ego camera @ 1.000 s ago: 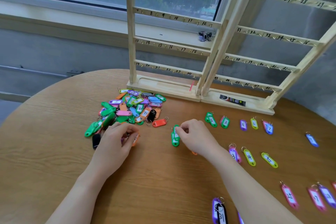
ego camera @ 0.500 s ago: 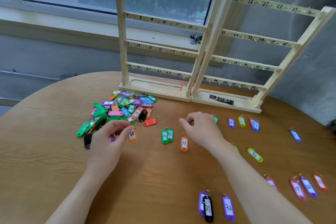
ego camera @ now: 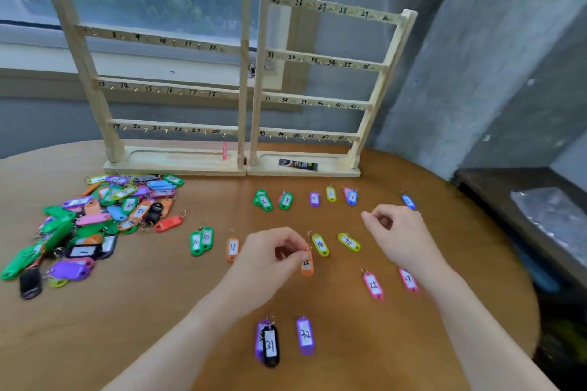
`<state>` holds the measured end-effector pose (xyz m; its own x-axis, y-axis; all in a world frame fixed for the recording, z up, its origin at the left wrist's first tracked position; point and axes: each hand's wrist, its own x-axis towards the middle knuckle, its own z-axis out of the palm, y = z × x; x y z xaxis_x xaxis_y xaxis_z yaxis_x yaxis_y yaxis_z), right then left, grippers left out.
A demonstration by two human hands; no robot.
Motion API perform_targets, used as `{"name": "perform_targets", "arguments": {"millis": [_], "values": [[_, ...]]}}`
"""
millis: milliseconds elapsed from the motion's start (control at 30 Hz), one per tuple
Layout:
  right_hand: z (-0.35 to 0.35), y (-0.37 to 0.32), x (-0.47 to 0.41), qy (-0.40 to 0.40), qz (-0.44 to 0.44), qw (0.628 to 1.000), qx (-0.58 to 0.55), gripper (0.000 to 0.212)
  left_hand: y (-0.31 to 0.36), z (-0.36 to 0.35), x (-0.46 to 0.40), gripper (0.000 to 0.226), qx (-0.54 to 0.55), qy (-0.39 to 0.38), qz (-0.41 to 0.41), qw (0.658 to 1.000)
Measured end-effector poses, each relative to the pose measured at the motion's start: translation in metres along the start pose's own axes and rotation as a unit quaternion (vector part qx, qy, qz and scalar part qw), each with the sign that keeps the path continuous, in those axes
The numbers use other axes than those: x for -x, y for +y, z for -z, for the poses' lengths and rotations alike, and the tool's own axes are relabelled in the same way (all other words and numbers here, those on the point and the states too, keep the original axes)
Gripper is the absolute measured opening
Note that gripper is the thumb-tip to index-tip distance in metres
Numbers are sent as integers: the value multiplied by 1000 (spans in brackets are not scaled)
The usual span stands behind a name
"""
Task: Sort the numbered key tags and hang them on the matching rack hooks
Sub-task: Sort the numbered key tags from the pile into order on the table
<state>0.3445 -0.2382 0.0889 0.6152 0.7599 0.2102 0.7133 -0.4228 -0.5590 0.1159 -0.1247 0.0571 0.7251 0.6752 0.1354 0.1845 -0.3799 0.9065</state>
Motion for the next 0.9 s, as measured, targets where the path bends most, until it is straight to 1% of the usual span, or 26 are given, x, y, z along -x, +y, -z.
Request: {"name": "perform_targets", "arguments": {"millis": [67, 200, 400, 533, 633, 800, 900], "values": [[14, 21, 11, 15, -17, 1000, 8, 40, 8, -23, -10, 18, -14, -42, -12, 999], [29, 51, 33, 36, -61, 997, -4, 42, 21, -63, -27, 14, -38, -90, -28, 995], [26, 84, 61, 51, -94, 994, -23, 41, 22, -102, -49, 14, -54, -159, 1, 986], [22, 92, 72, 54, -100, 993, -39, 42, 18, -114, -57, 18, -90, -160, 6, 983], [21, 93, 75, 52, -99, 993, -48, 42, 19, -118, -57, 13, -115, -158, -5, 981], [18, 92, 74, 47, -97, 993, -47, 42, 17, -120, -57, 6, -178, -139, -67, 972], [15, 90, 73, 44, -87, 994, -42, 42, 16, -121, -57, 5, -194, -120, -99, 969]]}}
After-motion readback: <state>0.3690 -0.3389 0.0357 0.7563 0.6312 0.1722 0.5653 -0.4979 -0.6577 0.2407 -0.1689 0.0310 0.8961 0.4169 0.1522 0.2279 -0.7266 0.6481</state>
